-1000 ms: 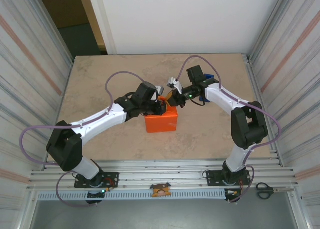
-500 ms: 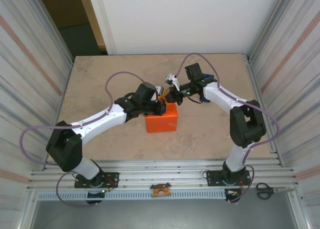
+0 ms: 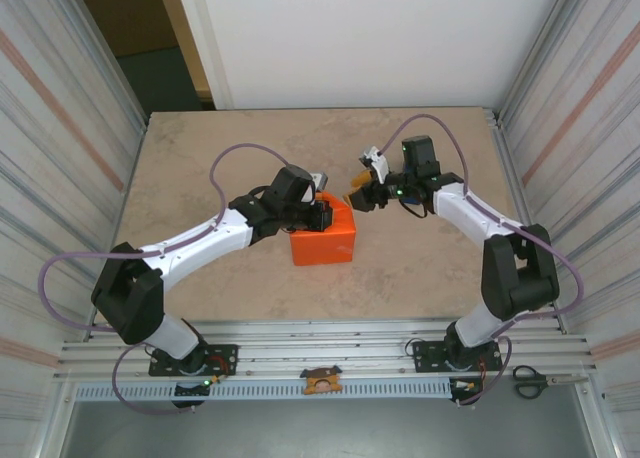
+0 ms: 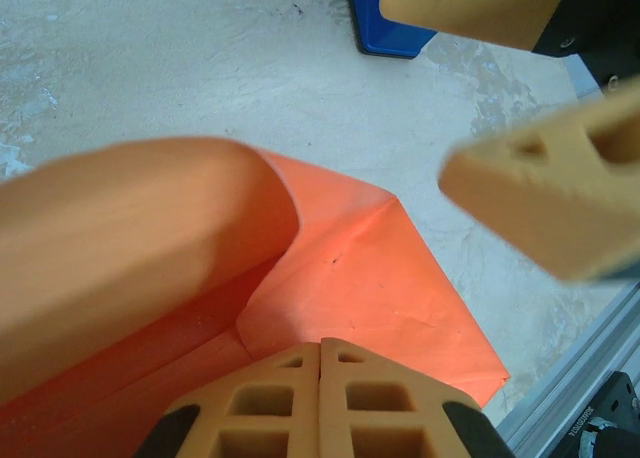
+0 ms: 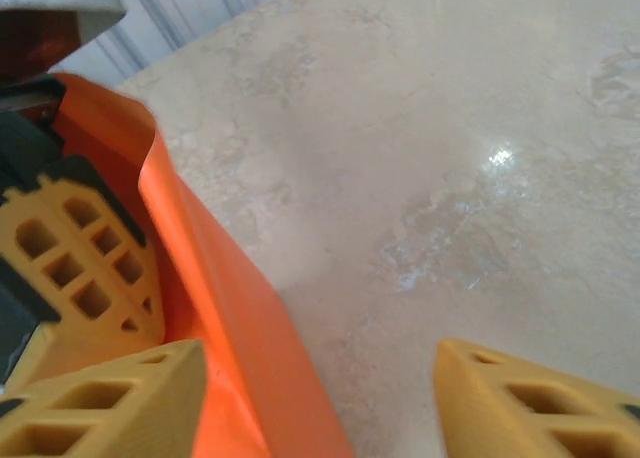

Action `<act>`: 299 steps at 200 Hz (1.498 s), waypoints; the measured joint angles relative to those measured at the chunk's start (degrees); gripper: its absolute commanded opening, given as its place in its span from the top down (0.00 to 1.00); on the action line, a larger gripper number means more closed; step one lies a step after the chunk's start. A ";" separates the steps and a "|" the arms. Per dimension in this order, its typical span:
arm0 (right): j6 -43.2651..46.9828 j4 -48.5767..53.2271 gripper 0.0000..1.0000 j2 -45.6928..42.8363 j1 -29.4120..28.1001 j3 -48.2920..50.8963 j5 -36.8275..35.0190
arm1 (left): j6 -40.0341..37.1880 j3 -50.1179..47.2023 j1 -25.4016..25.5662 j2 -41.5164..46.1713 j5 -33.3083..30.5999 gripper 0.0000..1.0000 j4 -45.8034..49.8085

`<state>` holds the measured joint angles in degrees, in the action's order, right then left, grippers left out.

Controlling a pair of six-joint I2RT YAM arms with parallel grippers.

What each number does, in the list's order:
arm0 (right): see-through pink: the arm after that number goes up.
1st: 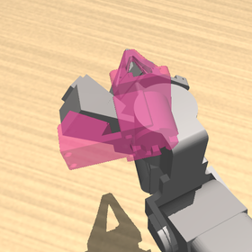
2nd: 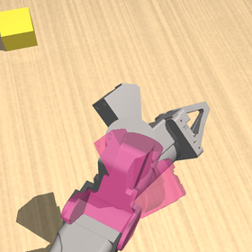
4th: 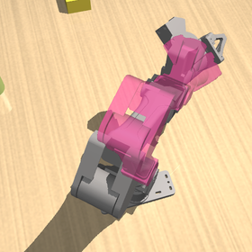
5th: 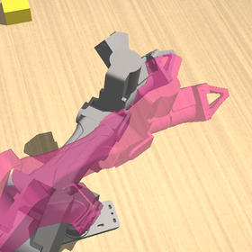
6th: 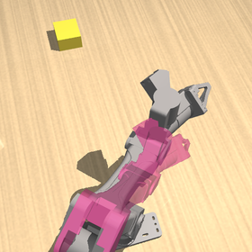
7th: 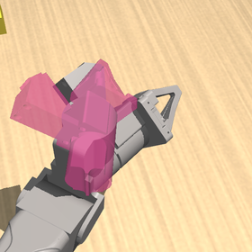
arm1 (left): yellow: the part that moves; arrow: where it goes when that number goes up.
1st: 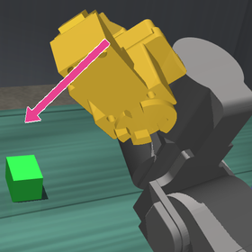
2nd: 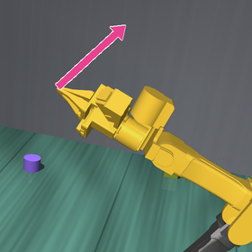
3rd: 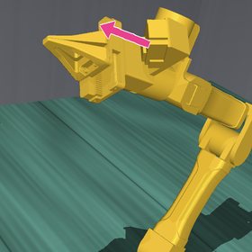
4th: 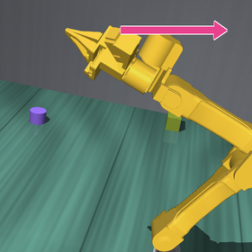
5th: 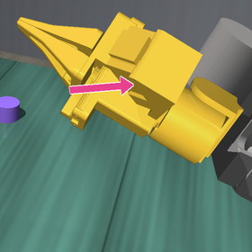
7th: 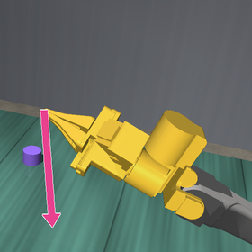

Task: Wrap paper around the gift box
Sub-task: Fold the seventh fold of the wrapping paper on the gift box.

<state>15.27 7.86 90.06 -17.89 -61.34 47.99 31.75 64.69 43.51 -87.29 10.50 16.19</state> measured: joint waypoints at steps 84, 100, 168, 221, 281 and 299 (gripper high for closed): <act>-3.26 -3.61 0.39 -1.03 -2.75 5.79 -4.11 | 0.02 0.00 0.00 0.20 0.22 0.96 0.11; -3.26 -4.85 0.41 -1.07 -2.84 6.99 -3.78 | -0.02 0.04 0.00 0.39 0.46 0.93 0.42; -3.23 -7.02 0.43 -2.01 -3.50 8.28 -4.79 | -1.97 0.94 -2.69 15.39 -0.63 0.74 5.73; -3.23 -6.99 0.44 -2.47 -3.96 8.39 -6.29 | 1.60 -14.45 -18.47 29.66 2.01 0.64 0.11; -3.26 -6.99 0.44 -2.47 -4.09 8.39 -6.58 | 9.11 -25.22 -19.96 25.27 5.18 0.53 -8.41; -3.26 -6.99 0.45 -2.60 -4.20 8.41 -6.86 | 10.58 -26.27 -19.32 24.13 5.92 0.52 -11.76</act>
<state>12.01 0.86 87.46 -22.09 -52.93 41.12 42.33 38.41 24.18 -63.16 16.43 4.43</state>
